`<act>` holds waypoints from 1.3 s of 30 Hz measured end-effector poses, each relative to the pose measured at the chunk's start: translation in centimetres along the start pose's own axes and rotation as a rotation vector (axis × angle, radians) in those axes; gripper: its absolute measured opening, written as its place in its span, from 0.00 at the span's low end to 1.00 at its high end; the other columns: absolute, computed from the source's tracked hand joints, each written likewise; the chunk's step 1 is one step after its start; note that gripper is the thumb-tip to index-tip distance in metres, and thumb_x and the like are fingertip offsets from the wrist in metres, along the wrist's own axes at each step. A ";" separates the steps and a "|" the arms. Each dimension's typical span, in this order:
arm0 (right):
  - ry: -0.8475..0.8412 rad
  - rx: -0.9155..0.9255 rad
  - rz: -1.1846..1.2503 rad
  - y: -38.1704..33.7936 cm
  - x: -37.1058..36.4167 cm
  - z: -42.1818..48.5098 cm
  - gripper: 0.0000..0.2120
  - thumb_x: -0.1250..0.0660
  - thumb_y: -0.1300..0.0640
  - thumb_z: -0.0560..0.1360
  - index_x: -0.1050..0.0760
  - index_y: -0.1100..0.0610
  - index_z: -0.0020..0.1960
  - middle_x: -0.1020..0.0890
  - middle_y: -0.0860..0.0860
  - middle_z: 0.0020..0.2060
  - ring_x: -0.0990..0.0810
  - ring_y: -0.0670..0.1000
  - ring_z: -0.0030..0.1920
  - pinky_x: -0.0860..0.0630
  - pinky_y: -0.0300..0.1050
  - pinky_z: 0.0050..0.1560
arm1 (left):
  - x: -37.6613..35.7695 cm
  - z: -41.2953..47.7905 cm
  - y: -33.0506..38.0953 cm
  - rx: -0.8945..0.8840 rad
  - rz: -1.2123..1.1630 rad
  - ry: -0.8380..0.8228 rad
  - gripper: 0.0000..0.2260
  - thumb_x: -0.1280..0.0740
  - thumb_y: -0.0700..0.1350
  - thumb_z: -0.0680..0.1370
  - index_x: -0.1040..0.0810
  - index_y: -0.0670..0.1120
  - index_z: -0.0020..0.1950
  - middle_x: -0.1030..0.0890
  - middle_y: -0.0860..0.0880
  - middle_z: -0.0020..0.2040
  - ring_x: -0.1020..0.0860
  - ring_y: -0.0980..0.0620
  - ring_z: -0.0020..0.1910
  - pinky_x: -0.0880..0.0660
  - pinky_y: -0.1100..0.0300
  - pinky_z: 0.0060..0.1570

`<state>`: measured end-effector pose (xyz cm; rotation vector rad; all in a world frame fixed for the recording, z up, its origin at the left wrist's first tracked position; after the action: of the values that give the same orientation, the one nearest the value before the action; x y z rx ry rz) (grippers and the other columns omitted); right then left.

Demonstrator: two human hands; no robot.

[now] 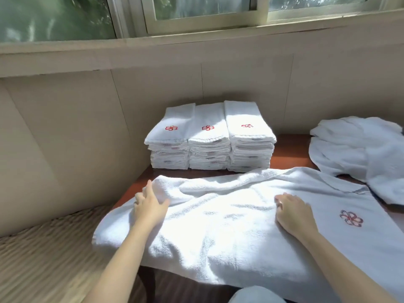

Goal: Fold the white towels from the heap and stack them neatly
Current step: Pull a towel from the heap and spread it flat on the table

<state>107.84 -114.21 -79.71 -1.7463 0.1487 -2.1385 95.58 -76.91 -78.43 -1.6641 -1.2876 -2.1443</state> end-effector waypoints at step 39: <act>0.311 -0.463 1.230 -2.0 1.6 1.2 0.16 0.45 0.70 0.67 0.23 0.56 0.33 0.23 0.51 0.29 0.26 0.44 0.22 0.29 0.34 0.20 | 6.8 7.8 -5.1 0.224 -1.125 0.180 0.11 0.41 0.35 0.77 0.22 0.46 0.51 0.26 0.46 0.44 0.27 0.47 0.46 0.26 0.51 0.47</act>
<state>108.28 -112.75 -77.30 -0.9573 1.4525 -1.4031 95.76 -65.90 -75.23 -0.6176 -2.6626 -2.3403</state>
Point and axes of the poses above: each hand's wrist, its own z-axis towards the middle knuckle, its own x-axis out of the back of the hand, y = z × x, the point moved 6 cm from there along z, towards the middle knuckle
